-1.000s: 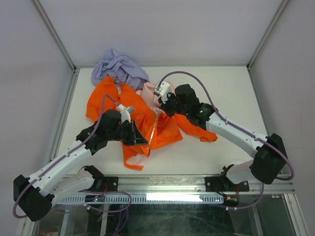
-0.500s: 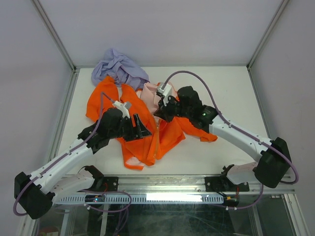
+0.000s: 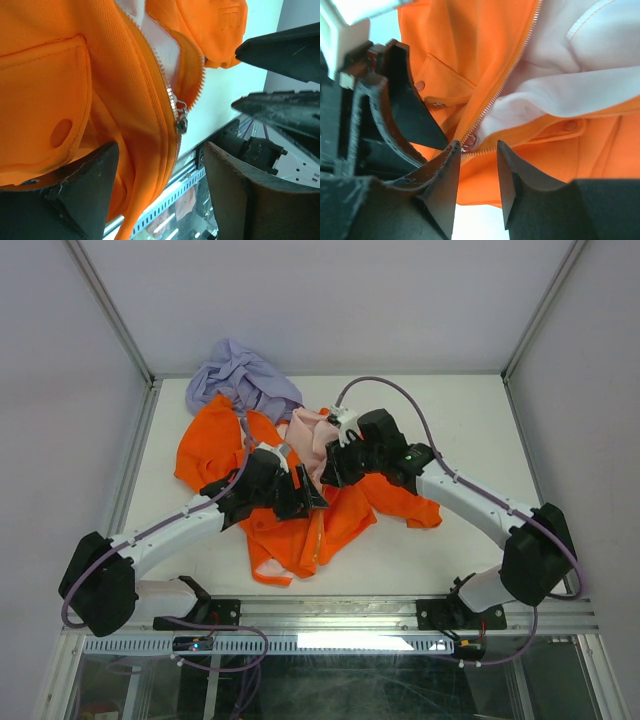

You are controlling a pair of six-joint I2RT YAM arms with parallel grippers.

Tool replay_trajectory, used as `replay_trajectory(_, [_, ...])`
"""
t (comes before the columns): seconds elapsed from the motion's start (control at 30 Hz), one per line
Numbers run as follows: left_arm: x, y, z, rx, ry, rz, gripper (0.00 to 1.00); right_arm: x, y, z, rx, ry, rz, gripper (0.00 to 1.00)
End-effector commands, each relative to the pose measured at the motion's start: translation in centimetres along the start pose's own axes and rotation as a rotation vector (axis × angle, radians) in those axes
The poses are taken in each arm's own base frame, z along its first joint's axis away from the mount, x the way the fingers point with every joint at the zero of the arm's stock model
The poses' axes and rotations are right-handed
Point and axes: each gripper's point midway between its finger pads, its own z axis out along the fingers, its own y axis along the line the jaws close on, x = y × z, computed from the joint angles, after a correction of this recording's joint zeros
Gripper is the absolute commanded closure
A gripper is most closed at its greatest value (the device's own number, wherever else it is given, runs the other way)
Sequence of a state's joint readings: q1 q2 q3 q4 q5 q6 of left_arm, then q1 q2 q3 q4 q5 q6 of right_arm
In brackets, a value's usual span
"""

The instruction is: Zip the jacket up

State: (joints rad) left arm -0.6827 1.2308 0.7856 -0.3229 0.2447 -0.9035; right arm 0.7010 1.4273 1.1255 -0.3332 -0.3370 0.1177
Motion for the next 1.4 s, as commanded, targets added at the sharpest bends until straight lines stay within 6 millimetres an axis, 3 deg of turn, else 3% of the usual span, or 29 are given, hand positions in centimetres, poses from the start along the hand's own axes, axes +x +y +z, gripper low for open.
replay_trajectory(0.0, [-0.2, -0.3, 1.8, 0.028, -0.017, -0.023, 0.34, -2.0, 1.8, 0.9, -0.093, 0.012, 0.059, 0.61])
replay_trajectory(0.2, [0.5, 2.7, 3.1, -0.027, -0.036, -0.001, 0.66, 0.1, 2.2, 3.5, -0.168, 0.119, 0.133, 0.60])
replay_trajectory(0.3, [0.5, 2.7, 2.9, -0.005, -0.049, 0.082, 0.83, 1.5, 2.4, 4.3, -0.201, 0.165, 0.165, 0.59])
replay_trajectory(0.47, [-0.3, 1.9, 1.2, 0.052, -0.114, 0.249, 0.99, 2.9, 3.1, 4.8, -0.265, 0.191, 0.191, 0.54])
replay_trajectory(0.67, [-0.8, 0.1, -1.6, 0.146, -0.186, 0.475, 1.00, 3.5, 3.2, 5.0, -0.328, 0.178, 0.234, 0.52])
replay_trajectory(0.83, [-0.8, -1.5, -3.4, 0.216, -0.220, 0.598, 1.00, 3.2, 4.7, 4.5, -0.443, 0.159, 0.231, 0.51])
replay_trajectory(1.07, [-0.4, -1.9, -4.1, 0.230, -0.188, 0.674, 1.00, 3.0, 6.3, 3.8, -0.588, 0.143, 0.254, 0.43])
replay_trajectory(1.37, [-0.7, -3.3, -5.0, 0.272, -0.196, 0.781, 1.00, 3.1, 8.8, 1.9, -0.825, 0.130, 0.197, 0.44])
